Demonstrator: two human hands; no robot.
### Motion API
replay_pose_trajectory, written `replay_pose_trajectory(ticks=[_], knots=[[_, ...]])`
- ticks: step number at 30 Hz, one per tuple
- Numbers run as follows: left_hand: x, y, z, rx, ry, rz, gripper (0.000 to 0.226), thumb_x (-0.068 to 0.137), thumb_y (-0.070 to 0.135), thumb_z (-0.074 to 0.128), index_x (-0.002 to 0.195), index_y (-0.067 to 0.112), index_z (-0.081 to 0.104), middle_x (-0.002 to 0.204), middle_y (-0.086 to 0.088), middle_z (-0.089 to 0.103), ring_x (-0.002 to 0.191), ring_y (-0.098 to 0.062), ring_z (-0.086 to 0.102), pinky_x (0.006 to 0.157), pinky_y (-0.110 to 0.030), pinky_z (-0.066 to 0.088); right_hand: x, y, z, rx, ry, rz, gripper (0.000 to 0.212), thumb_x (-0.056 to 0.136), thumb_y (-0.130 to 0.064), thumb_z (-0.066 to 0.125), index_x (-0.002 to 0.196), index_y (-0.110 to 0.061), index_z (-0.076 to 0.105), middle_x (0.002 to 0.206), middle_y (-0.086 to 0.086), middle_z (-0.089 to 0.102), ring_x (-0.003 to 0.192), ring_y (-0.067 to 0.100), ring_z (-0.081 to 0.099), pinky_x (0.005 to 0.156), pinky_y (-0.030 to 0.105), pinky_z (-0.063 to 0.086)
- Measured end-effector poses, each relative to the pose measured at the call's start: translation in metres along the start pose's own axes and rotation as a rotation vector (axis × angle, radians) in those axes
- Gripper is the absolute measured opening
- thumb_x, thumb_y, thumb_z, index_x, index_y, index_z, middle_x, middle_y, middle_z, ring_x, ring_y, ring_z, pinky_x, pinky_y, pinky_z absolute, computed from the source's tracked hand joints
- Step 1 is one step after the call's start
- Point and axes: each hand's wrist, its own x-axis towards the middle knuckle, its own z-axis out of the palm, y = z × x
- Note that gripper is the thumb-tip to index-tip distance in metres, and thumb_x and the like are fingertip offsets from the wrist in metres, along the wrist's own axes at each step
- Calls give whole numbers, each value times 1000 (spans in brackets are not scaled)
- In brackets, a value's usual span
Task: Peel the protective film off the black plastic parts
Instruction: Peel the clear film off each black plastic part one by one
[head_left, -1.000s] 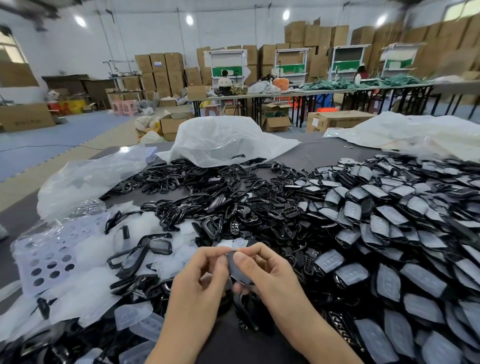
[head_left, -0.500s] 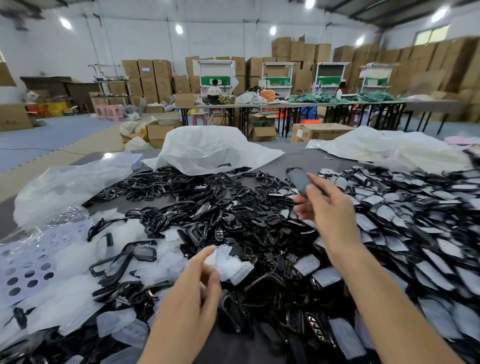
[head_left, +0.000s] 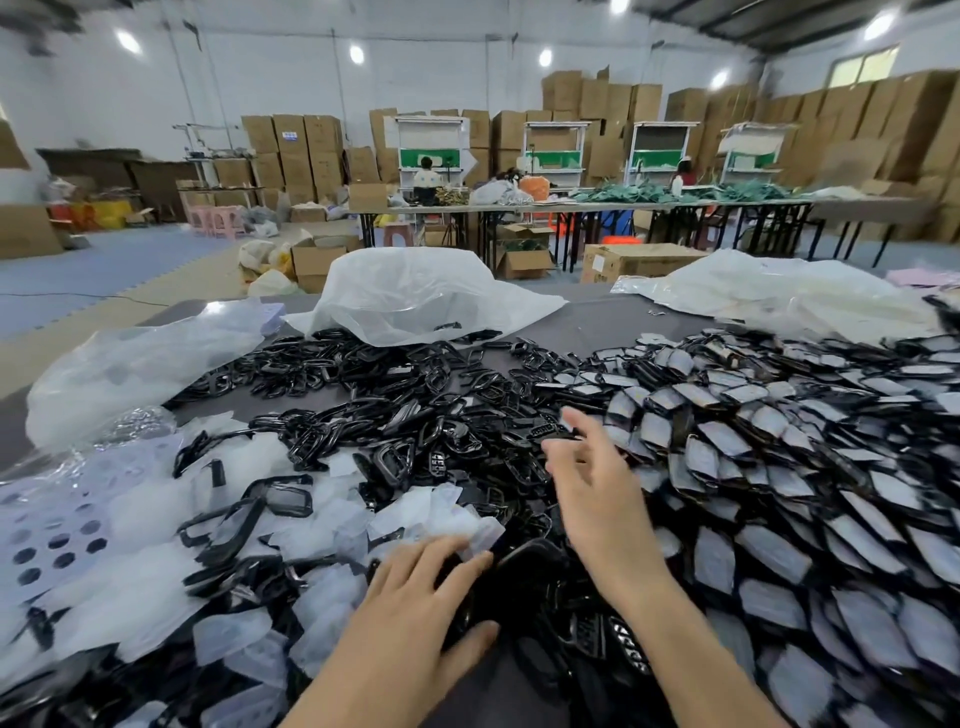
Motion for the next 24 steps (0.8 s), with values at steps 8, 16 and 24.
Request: replay_pose_trajectory(ticks=[8,16,24], knots=[[1,-28,4,3,135,-203,26,70,28,85,92,26,72,89,9,65,82,-20,63,66,-28,57,-31,30,55,-823,-286,-245,44,99,-53,36,139,-38,45,139,-12,51,127,15,44,109,33,30],[1,-27,5,-30,171,-255,21,79,16,77,97,22,69,91,7,60,86,-21,59,67,-31,56,-34,32,48,-673,-214,-290,30,96,-55,43,123,-41,47,111,-18,54,108,8,49,97,26,33],[10,-15,-15,-759,476,-535,35,99,8,52,103,42,62,94,12,63,87,-1,61,76,-6,41,-46,4,47,-180,-246,-371,28,99,-49,48,119,-35,61,113,-21,59,108,-1,56,94,17,43]])
